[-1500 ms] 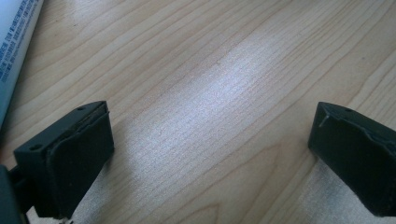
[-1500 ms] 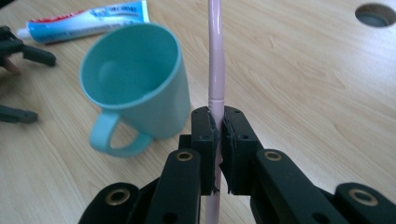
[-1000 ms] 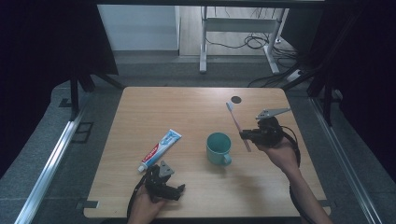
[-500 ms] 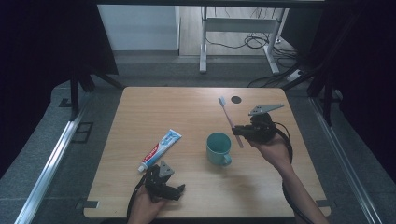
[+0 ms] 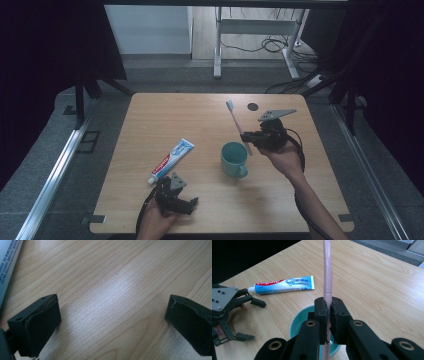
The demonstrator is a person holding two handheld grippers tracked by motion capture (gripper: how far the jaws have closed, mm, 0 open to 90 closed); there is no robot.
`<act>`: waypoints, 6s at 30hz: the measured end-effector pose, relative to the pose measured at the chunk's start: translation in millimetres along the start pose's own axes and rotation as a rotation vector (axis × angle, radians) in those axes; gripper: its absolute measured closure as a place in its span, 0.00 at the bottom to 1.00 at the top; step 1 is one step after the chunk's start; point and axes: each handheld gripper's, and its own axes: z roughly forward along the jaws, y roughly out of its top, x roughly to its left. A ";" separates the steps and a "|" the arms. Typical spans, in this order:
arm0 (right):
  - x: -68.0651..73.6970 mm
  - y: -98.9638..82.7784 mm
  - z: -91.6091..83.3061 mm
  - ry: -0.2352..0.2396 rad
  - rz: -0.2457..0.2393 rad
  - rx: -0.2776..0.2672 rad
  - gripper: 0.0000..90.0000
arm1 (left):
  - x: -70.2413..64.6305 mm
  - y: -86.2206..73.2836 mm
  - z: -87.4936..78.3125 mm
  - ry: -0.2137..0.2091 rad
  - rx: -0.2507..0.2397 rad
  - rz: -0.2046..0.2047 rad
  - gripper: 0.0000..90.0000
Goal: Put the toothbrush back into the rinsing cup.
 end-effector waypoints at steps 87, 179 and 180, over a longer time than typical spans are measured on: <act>4.5 -48.2 73.8 0.033 0.006 0.221 0.84 | 0.0 0.0 -0.1 -0.001 0.002 0.001 0.00; -7.8 -124.5 -12.0 -0.166 -0.043 0.056 0.00 | -0.9 -0.1 0.2 0.001 -0.002 -0.008 0.00; -7.7 -127.3 -12.4 -0.170 -0.041 0.056 0.00 | -0.9 -0.1 0.2 0.001 -0.002 -0.008 0.00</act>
